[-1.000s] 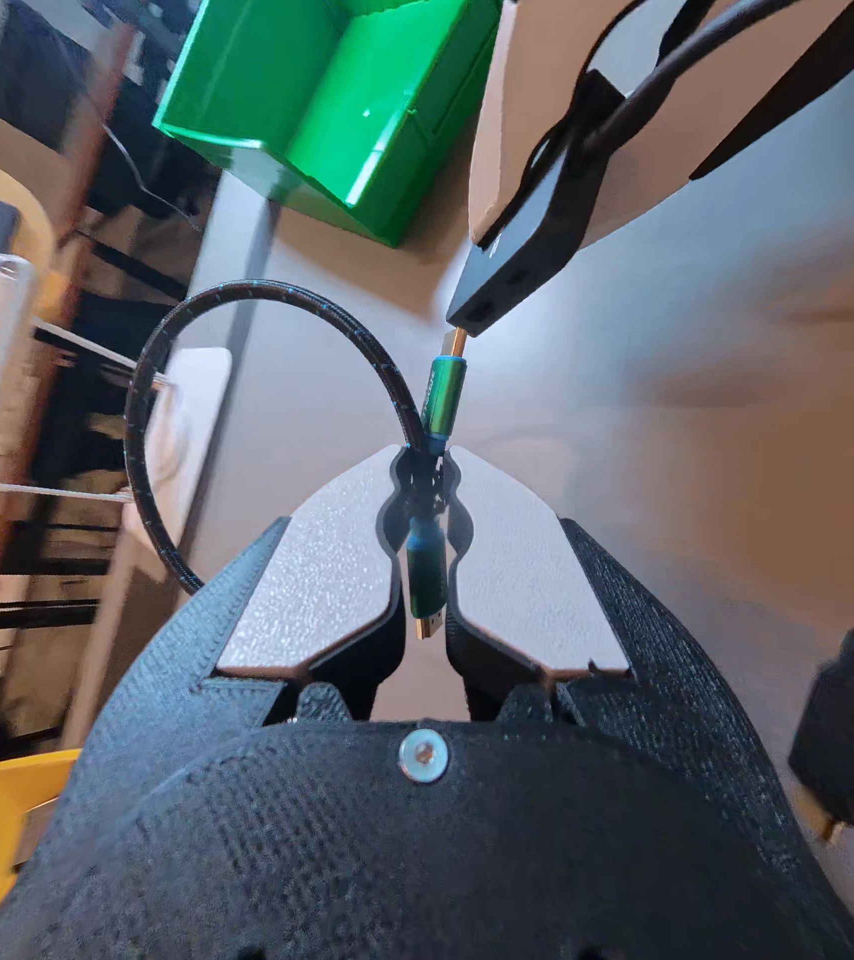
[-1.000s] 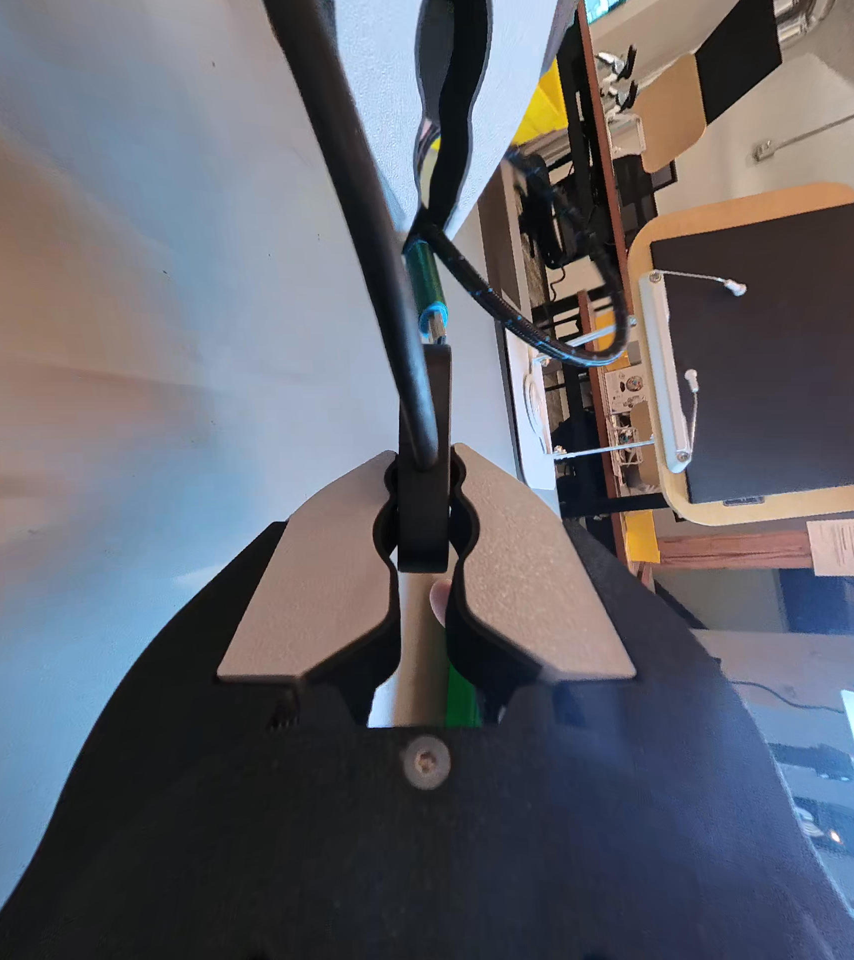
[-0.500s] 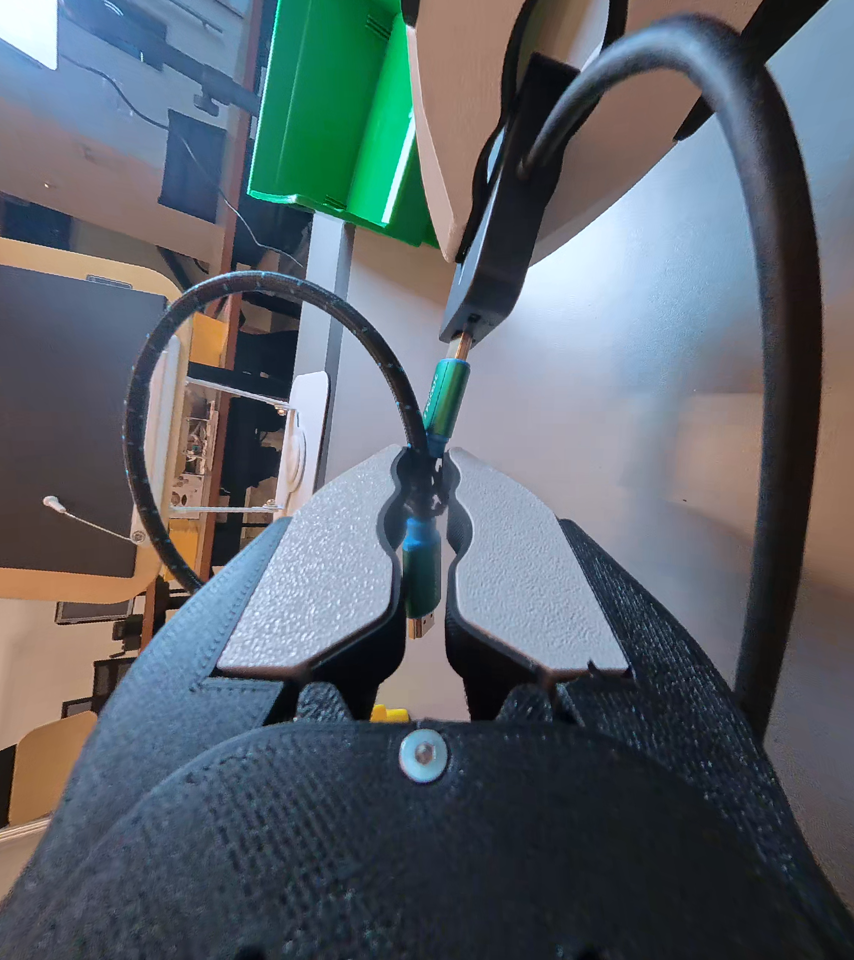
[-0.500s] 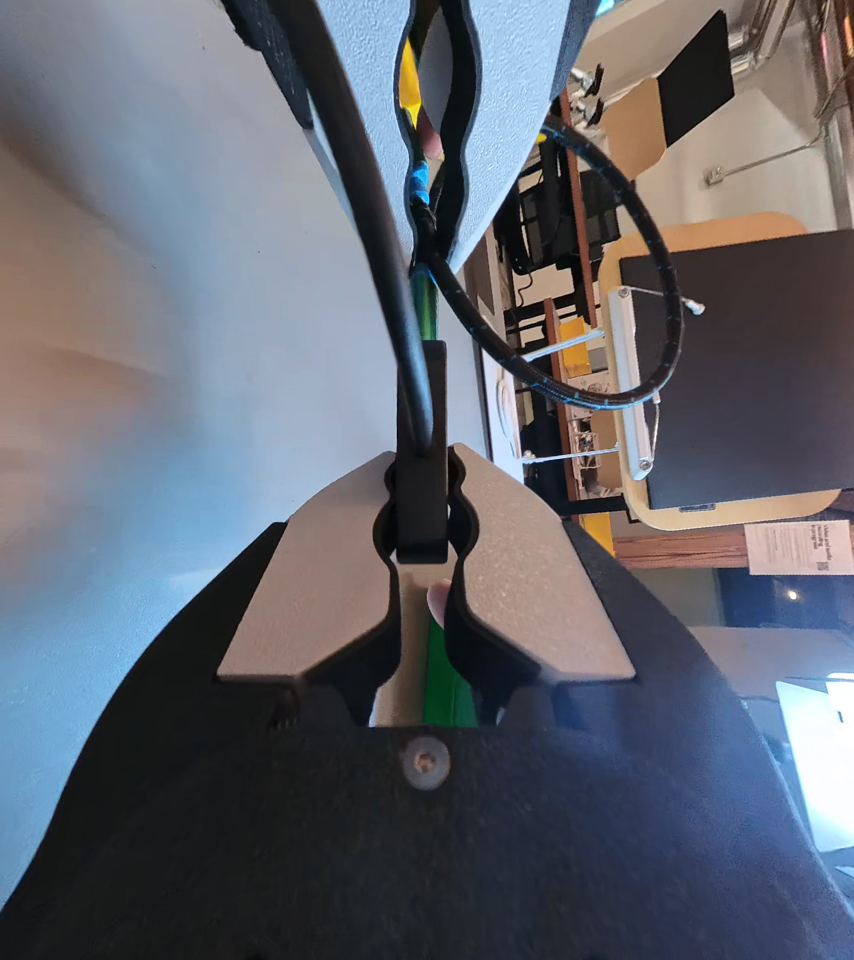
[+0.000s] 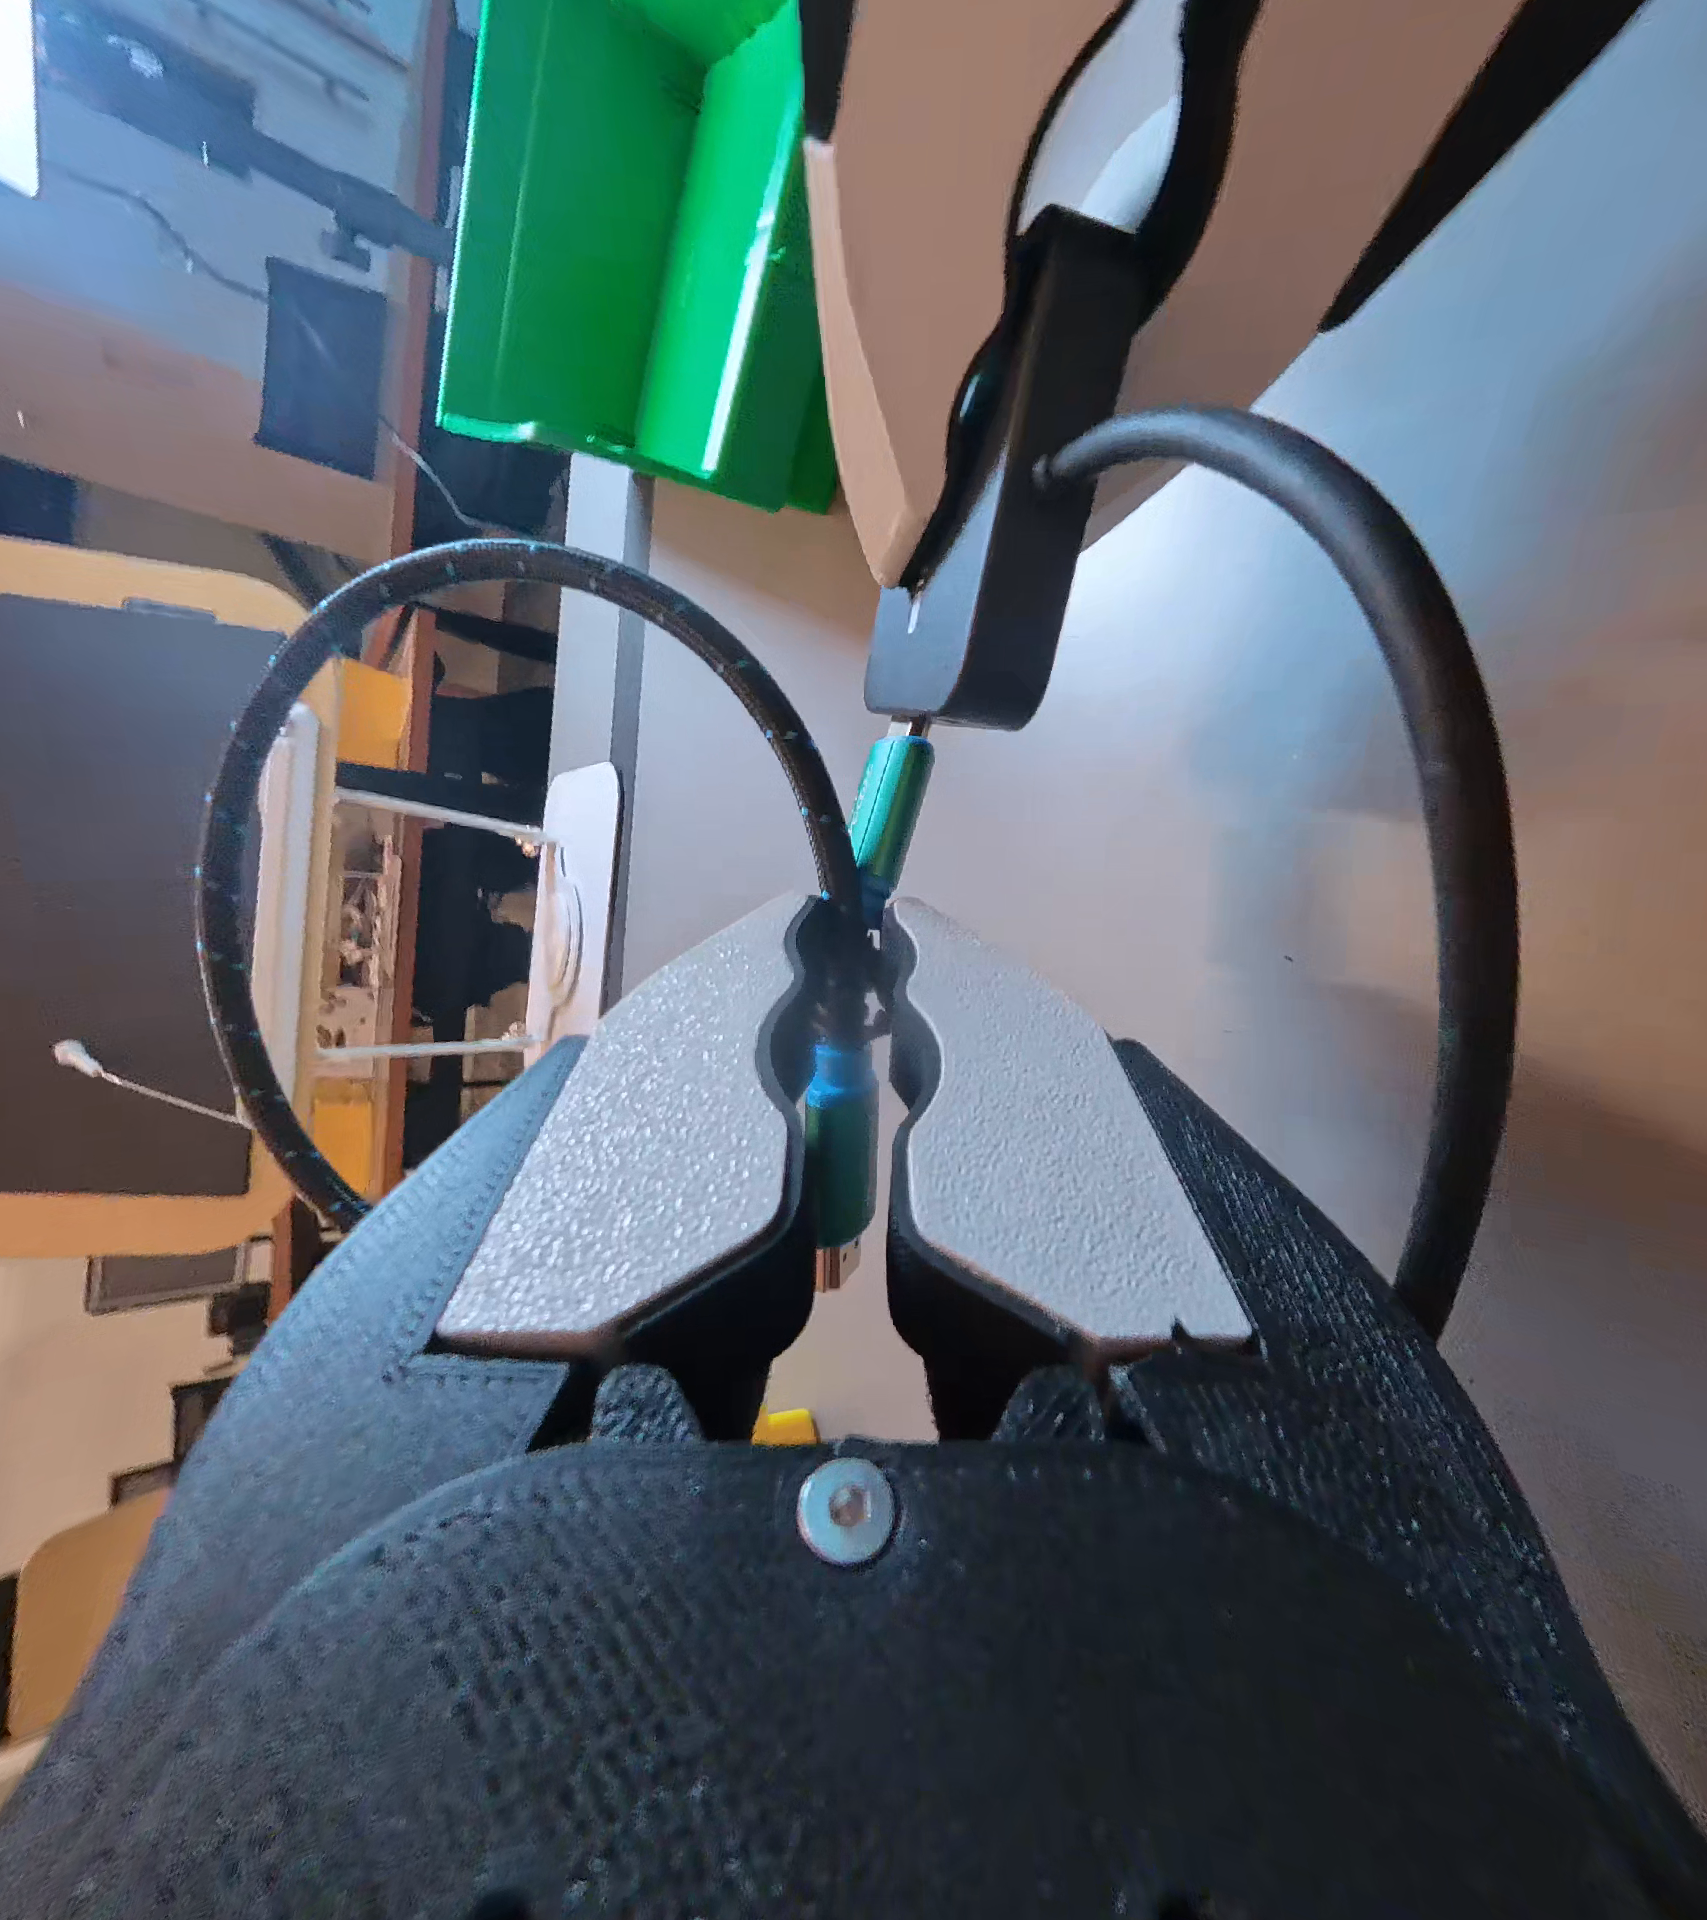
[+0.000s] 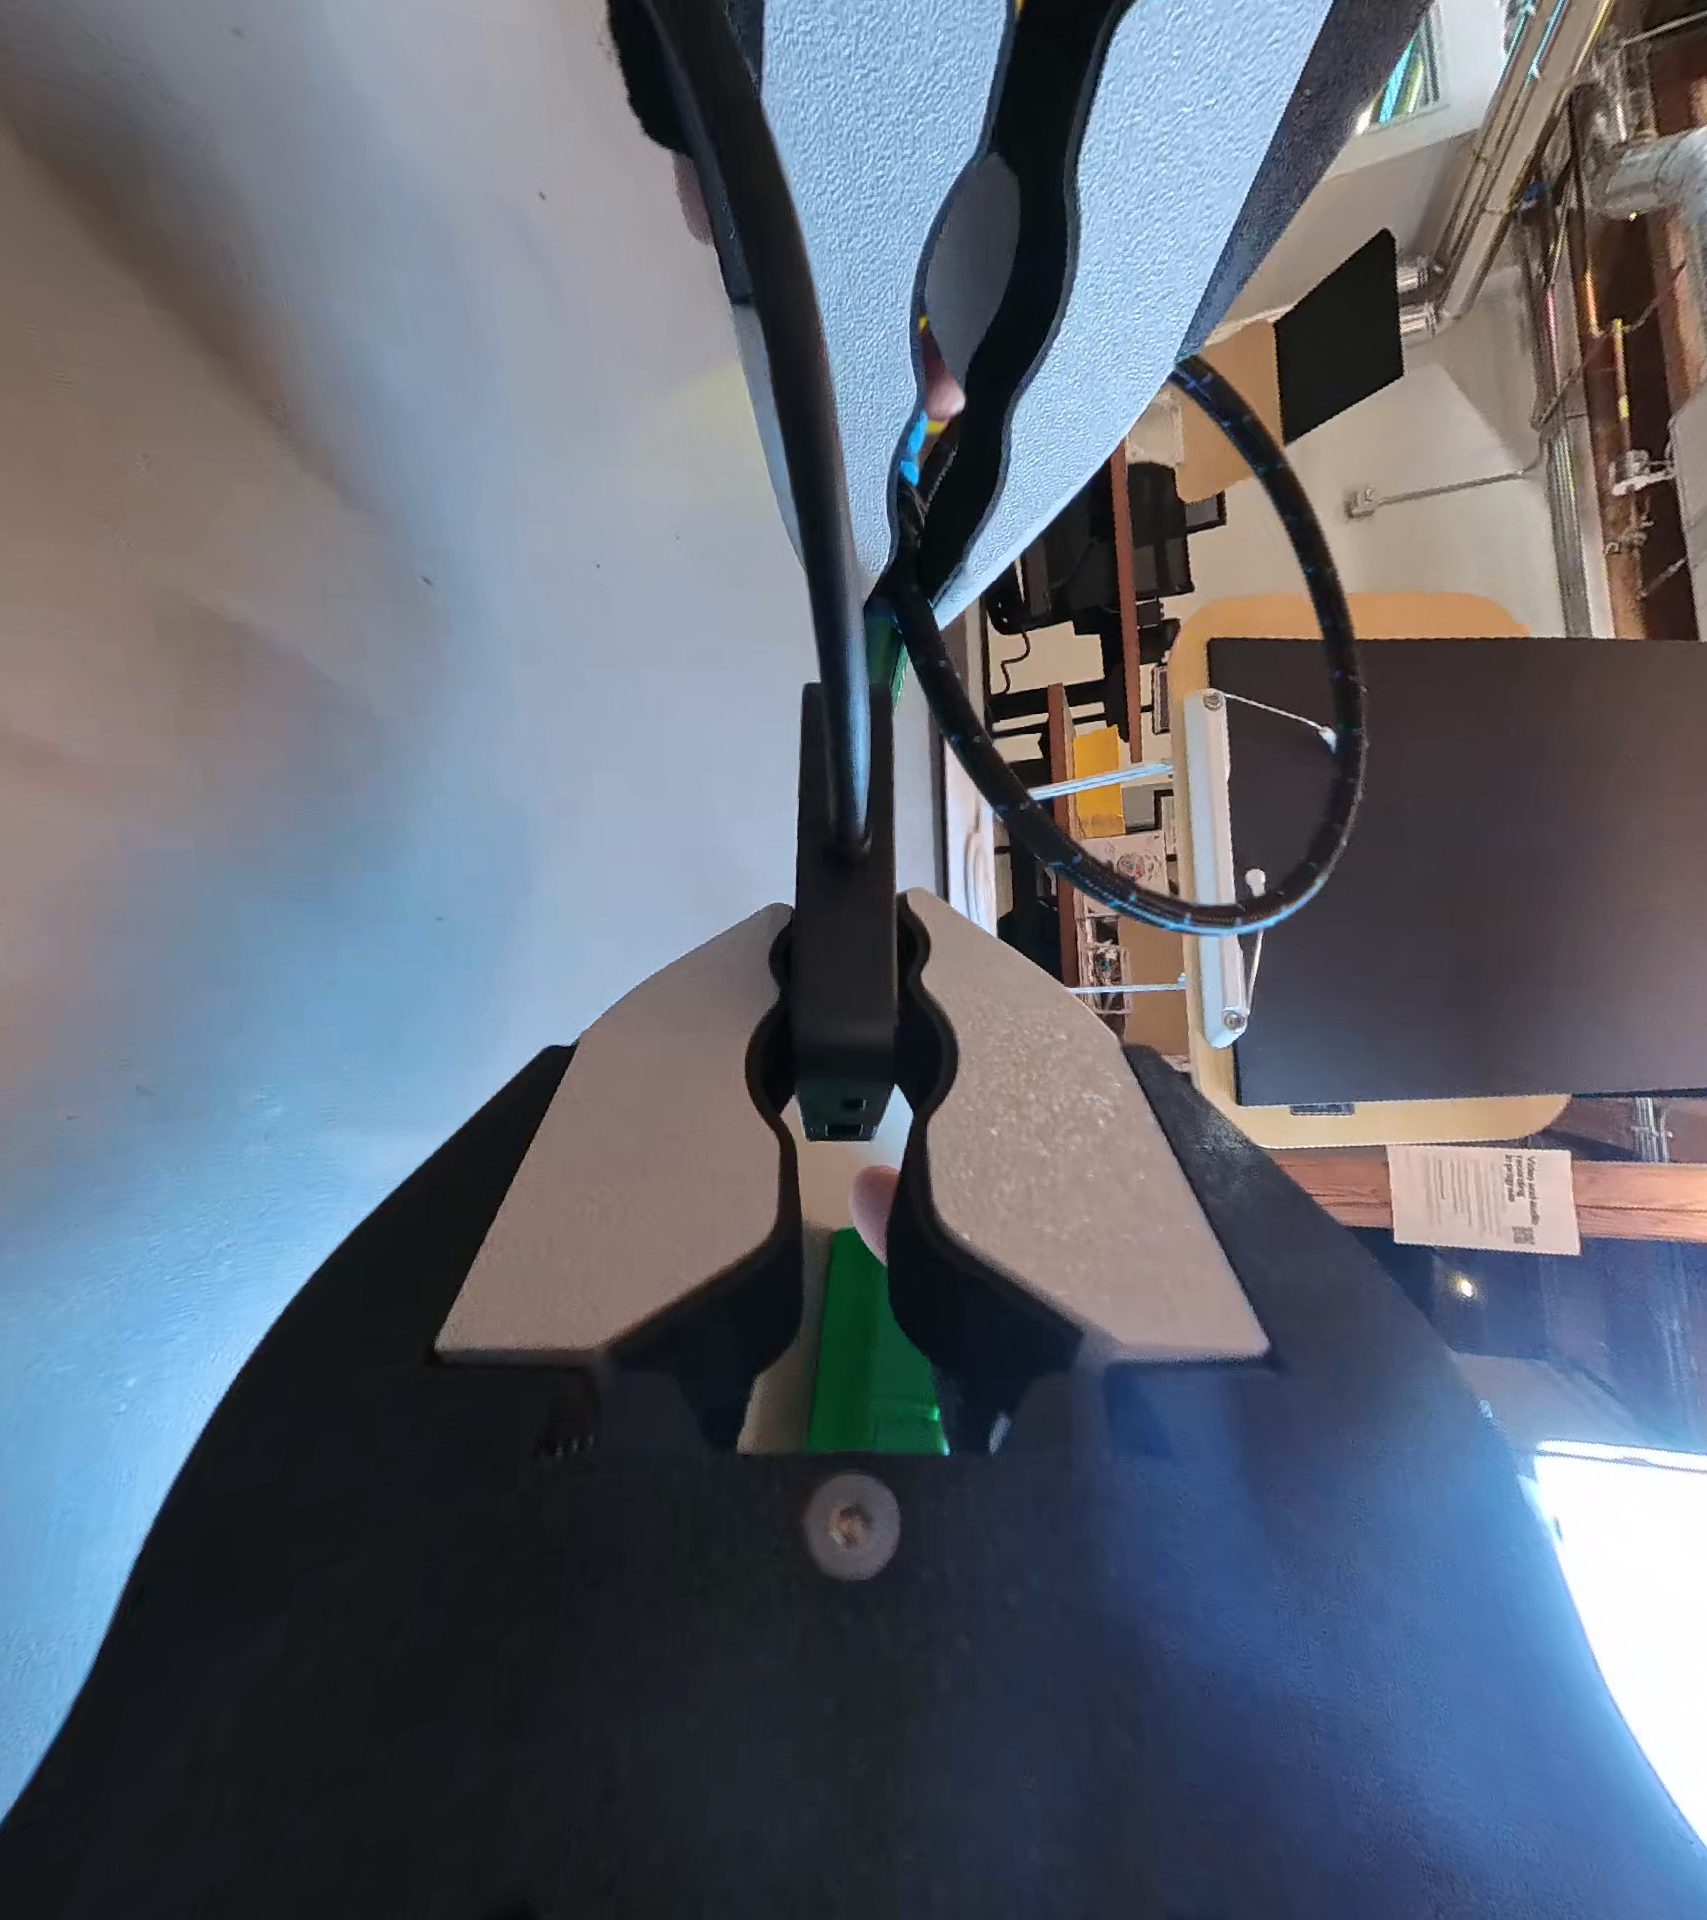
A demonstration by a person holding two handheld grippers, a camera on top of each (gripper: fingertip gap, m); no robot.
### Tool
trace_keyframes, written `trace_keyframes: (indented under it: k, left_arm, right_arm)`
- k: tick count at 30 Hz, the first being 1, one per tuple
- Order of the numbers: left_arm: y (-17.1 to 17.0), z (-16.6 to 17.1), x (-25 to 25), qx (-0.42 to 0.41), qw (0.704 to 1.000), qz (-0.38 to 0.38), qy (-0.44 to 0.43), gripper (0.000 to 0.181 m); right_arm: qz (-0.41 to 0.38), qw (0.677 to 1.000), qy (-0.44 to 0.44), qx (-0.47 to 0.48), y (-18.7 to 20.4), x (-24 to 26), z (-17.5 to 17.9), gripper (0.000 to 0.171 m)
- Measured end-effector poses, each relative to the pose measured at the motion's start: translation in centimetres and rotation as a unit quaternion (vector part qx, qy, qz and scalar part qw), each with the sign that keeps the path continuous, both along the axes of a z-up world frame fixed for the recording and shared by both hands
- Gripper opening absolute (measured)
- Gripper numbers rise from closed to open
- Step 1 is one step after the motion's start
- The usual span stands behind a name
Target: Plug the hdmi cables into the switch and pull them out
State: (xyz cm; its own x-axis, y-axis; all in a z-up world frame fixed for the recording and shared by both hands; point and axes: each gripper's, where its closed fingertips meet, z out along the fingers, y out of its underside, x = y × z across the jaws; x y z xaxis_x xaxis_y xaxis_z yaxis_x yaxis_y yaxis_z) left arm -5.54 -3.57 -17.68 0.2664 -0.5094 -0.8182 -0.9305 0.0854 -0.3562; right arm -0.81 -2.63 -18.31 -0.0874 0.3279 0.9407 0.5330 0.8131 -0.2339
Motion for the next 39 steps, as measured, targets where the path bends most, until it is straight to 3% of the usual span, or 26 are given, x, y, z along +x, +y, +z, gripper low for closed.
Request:
trace_keyframes:
  k: [5,9,13,18,28,35,39]
  left_arm:
    - [-0.9,-0.6,0.4,-0.012,0.999,-0.048,0.002,0.010]
    - [-1.5,-0.2,0.3,-0.036,0.996,-0.064,-0.057,0.010]
    - [-1.6,-1.3,0.4,-0.037,0.996,-0.074,-0.024,0.009]
    - [-1.8,0.9,0.1,-0.051,0.988,-0.093,-0.109,0.010]
    - [-2.5,1.4,1.0,-0.060,0.981,-0.118,-0.139,0.010]
    - [-3.6,3.7,0.9,-0.055,0.959,-0.179,-0.210,0.010]
    - [-3.8,3.1,1.5,-0.066,0.961,-0.178,-0.202,0.010]
  right_arm:
    - [0.035,0.999,-0.003,-0.022,-1.3,-0.1,-0.6,0.013]
    - [0.058,0.997,0.020,-0.040,-2.6,-0.5,0.2,0.013]
    - [0.069,0.996,0.007,-0.048,-2.9,-0.6,-0.4,0.013]
    - [0.074,0.993,0.043,-0.077,-2.5,-0.8,1.4,0.014]
    - [0.061,0.994,0.024,-0.082,-2.1,-0.1,0.9,0.014]
    - [0.104,0.987,0.076,-0.100,-4.1,-0.1,4.4,0.013]
    - [0.113,0.986,0.064,-0.107,-4.3,0.1,3.7,0.013]
